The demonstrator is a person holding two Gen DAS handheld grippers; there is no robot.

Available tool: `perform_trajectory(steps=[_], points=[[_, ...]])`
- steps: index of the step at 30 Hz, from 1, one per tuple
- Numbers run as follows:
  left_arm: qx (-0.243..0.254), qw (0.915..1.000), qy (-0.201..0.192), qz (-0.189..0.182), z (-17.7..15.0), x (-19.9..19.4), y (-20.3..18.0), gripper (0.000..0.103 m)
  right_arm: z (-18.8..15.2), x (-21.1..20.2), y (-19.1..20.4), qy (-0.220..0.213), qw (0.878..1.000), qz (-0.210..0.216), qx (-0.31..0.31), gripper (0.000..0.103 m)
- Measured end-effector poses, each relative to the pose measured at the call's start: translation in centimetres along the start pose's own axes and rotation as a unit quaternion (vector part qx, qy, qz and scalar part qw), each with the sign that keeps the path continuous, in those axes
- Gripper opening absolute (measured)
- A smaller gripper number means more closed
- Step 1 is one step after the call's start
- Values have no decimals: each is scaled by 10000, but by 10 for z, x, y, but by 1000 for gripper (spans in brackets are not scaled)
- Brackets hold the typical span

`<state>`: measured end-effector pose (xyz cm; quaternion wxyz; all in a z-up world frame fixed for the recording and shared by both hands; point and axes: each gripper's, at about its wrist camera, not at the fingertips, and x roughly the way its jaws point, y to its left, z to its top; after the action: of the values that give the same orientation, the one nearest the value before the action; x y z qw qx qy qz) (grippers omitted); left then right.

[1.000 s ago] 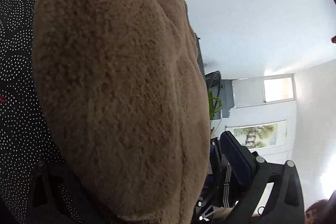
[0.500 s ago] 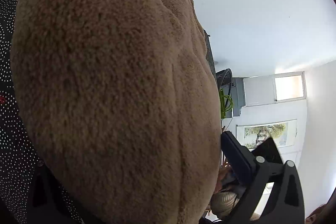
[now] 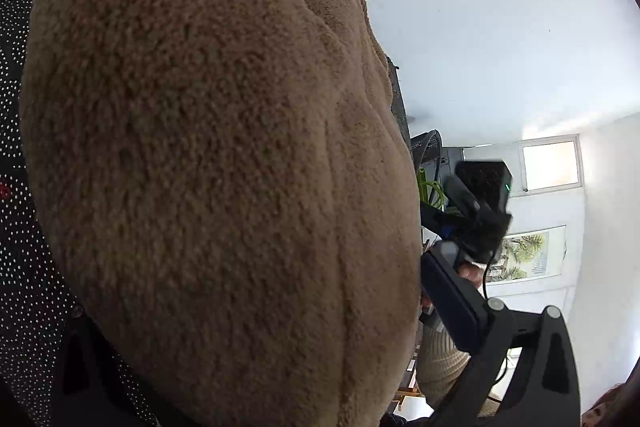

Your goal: Fold clothes

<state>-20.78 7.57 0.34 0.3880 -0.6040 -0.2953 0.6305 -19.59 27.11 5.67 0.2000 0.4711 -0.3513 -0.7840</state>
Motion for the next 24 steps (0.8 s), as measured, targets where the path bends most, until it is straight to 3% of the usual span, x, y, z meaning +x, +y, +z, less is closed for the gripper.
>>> perform_trajectory(steps=[3, 6, 15, 18, 21, 24], points=[[16, 10000, 0, -6, -2, 0, -2, 103, -5, 15, -4, 286, 9989, 72, 371, 103], [23, 10000, -1, -5, -4, 0, -4, 103, -7, 20, 3, 258, 9993, -28, 267, 103], [23, 10000, 21, -29, -10, 1, -9, 103, -16, 48, 20, 892, 9925, 793, 265, 103], [8, 10000, 27, -26, -11, 1, -10, 103, -15, 53, 24, 1029, 9918, 731, 197, 103], [13, 10000, 19, -20, -14, 1, -12, 103, -20, 58, 39, 1092, 9928, 403, -268, 103], [50, 10000, -7, -9, 12, 5, -17, 103, -29, 58, 51, 1018, 9920, 206, -720, 103]])
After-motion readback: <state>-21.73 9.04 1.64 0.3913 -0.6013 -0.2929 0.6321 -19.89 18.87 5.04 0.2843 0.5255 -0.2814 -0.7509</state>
